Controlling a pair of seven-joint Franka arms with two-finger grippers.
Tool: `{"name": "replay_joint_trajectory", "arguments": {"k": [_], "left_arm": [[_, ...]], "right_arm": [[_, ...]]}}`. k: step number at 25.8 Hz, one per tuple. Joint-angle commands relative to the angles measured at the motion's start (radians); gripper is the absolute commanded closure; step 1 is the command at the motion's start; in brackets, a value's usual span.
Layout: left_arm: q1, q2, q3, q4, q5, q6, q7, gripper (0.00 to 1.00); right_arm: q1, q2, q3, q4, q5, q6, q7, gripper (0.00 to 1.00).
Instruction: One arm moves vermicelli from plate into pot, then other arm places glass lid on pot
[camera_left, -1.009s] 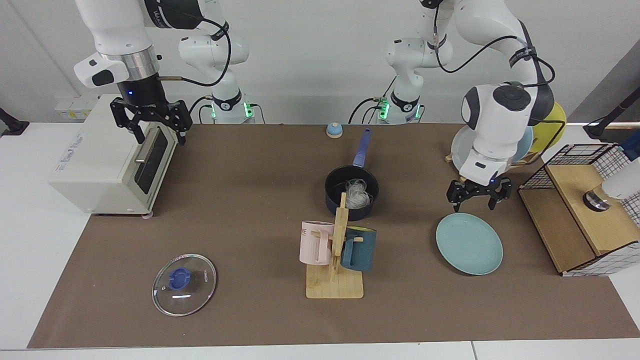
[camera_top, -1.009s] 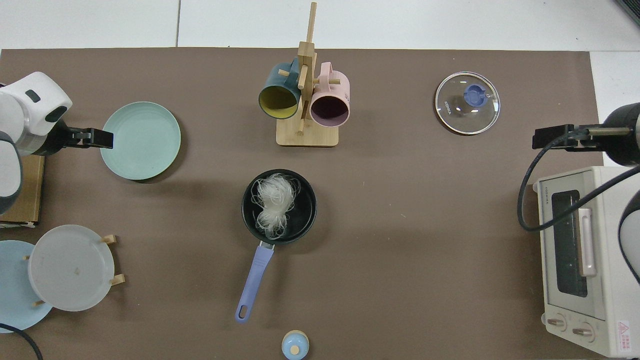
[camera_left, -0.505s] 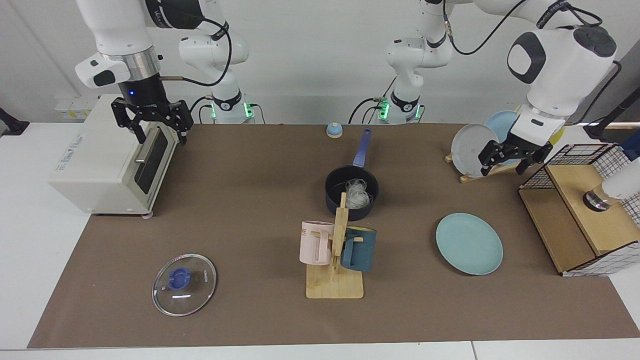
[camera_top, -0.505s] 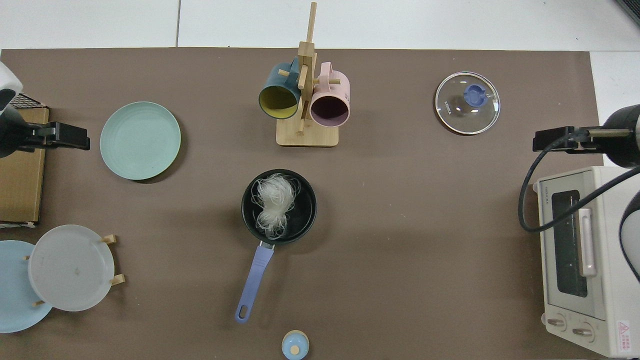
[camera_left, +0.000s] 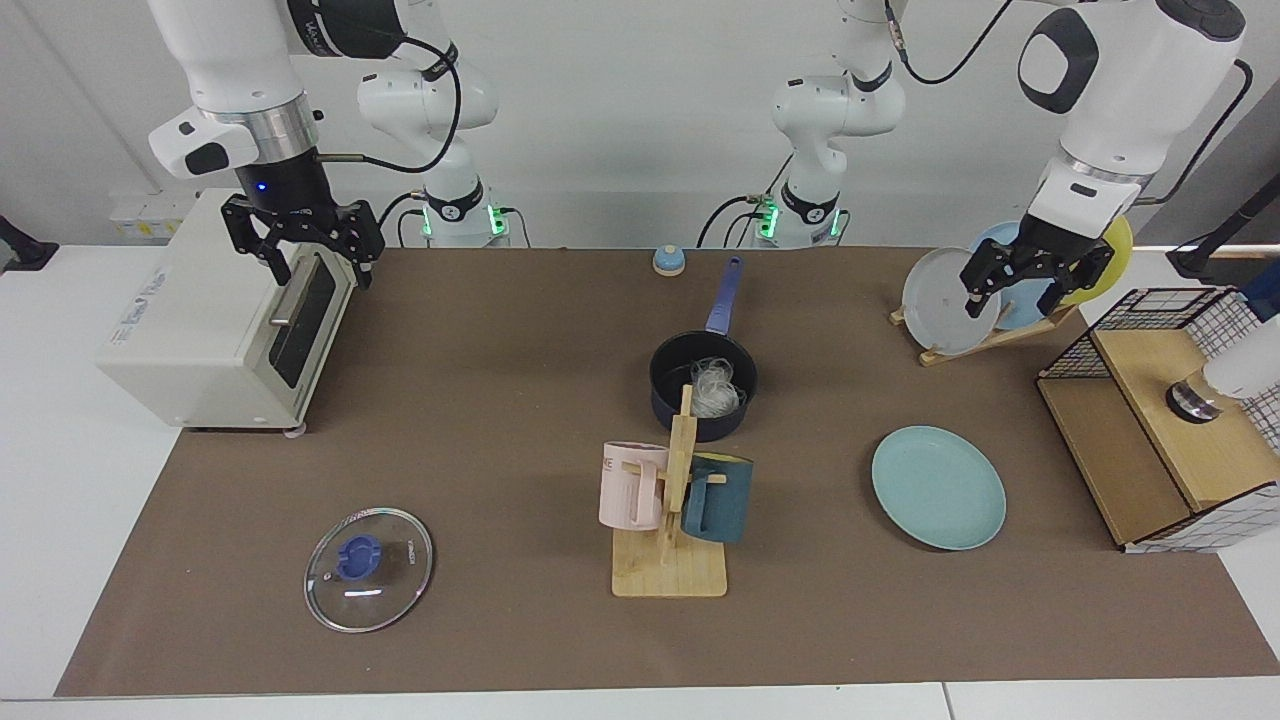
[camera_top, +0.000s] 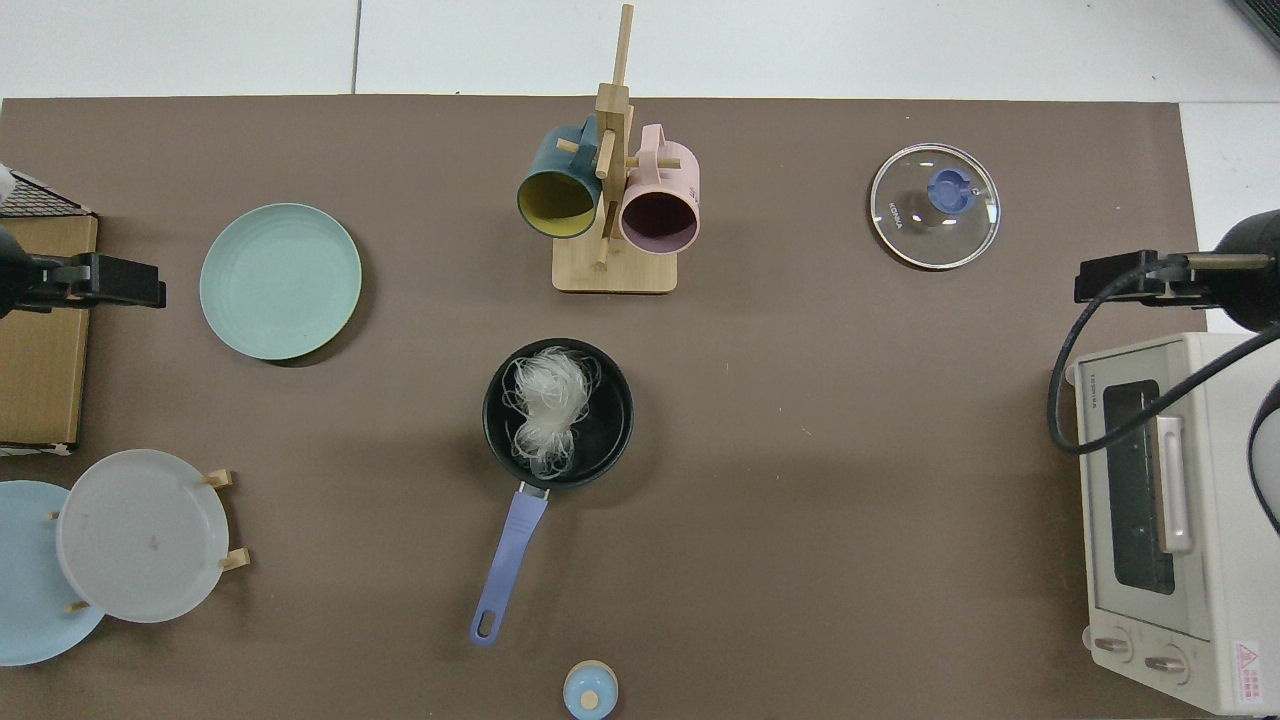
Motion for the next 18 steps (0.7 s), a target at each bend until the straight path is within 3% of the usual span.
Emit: {"name": "replay_joint_trajectory", "arguments": {"k": [1, 9, 18], "left_arm": [[-0.01, -0.015, 0.004, -0.018, 0.012, -0.005, -0.008, 0.0], [-0.01, -0.017, 0.004, -0.018, 0.014, -0.061, 0.008, 0.0], [-0.007, -0.026, -0.001, -0.022, 0.009, -0.073, 0.005, 0.0]], "right_arm": [[-0.019, 0.115, 0.005, 0.111, 0.015, -0.015, -0.037, 0.02], [-0.033, 0.3, -0.001, 0.318, 0.004, -0.025, -0.034, 0.01], [-0.039, 0.439, 0.002, 0.384, 0.013, 0.012, -0.032, 0.01]]}}
